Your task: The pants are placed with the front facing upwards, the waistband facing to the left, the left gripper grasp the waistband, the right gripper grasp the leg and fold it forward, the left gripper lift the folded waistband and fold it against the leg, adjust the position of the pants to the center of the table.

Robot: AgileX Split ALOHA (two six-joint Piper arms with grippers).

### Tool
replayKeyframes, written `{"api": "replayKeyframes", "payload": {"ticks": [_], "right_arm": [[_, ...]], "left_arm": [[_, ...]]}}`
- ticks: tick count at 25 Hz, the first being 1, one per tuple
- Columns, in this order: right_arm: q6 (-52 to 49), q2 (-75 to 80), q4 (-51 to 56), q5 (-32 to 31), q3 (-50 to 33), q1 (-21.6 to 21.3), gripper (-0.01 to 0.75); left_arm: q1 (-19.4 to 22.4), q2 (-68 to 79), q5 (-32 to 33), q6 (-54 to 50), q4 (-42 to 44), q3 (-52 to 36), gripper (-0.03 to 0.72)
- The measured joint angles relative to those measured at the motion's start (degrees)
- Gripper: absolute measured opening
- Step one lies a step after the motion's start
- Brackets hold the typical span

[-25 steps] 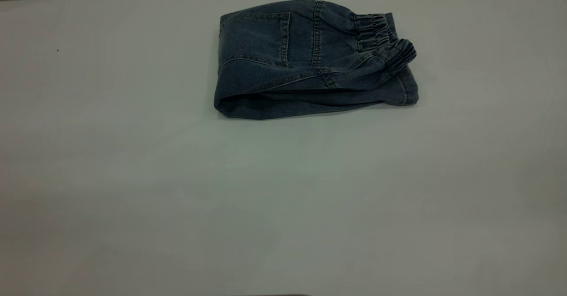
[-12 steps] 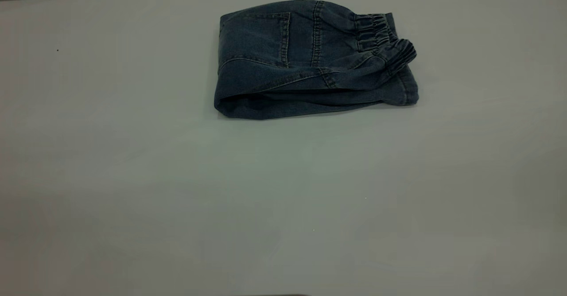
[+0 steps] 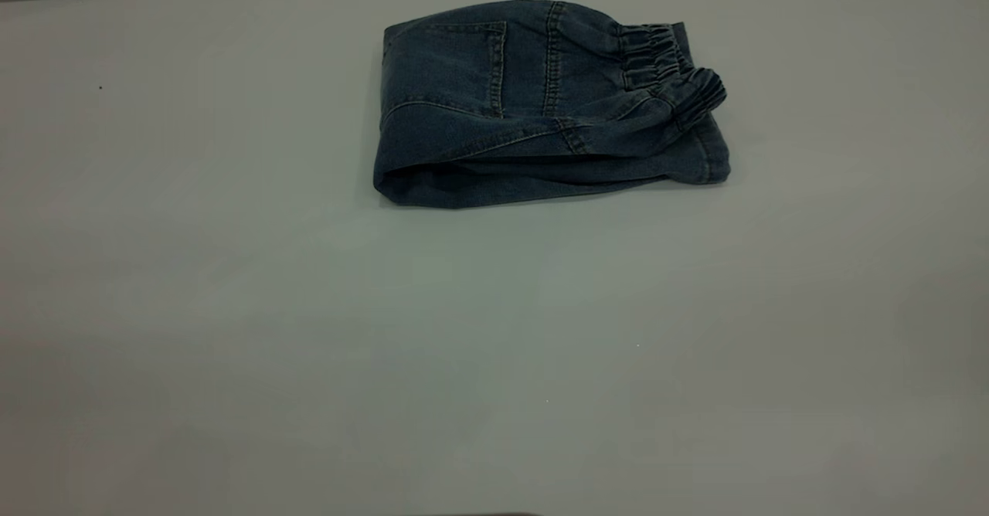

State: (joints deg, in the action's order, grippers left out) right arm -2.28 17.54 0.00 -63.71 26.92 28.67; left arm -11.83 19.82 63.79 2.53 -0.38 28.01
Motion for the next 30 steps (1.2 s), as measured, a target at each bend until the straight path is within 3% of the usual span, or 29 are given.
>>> {"api": "replayKeyframes", "payload": {"ticks": [12, 14, 22, 25, 30], "right_arm": [[0.0, 0.0, 0.0, 0.0, 0.0, -0.7, 0.416], [0.0, -0.1, 0.4, 0.0, 0.0, -3.4, 0.416], [0.0, -6.6, 0.4, -0.3, 0.0, -21.7, 0.416], [0.0, -11.0, 0.4, -0.4, 0.0, -24.3, 0.416], [0.0, -17.5, 0.4, -0.9, 0.0, -24.8, 0.416]], "left_arm": [[0.3, -0.2, 0.0, 0.0, 0.4, 0.0, 0.57], [1.8, -0.2, 0.0, 0.2, 0.4, 0.0, 0.57], [12.7, -3.8, 0.0, 0.2, 0.4, 0.0, 0.57], [13.5, -7.5, 0.0, 0.2, 0.4, 0.0, 0.57], [13.5, -14.4, 0.2, 0.2, 0.4, 0.0, 0.57]]}}
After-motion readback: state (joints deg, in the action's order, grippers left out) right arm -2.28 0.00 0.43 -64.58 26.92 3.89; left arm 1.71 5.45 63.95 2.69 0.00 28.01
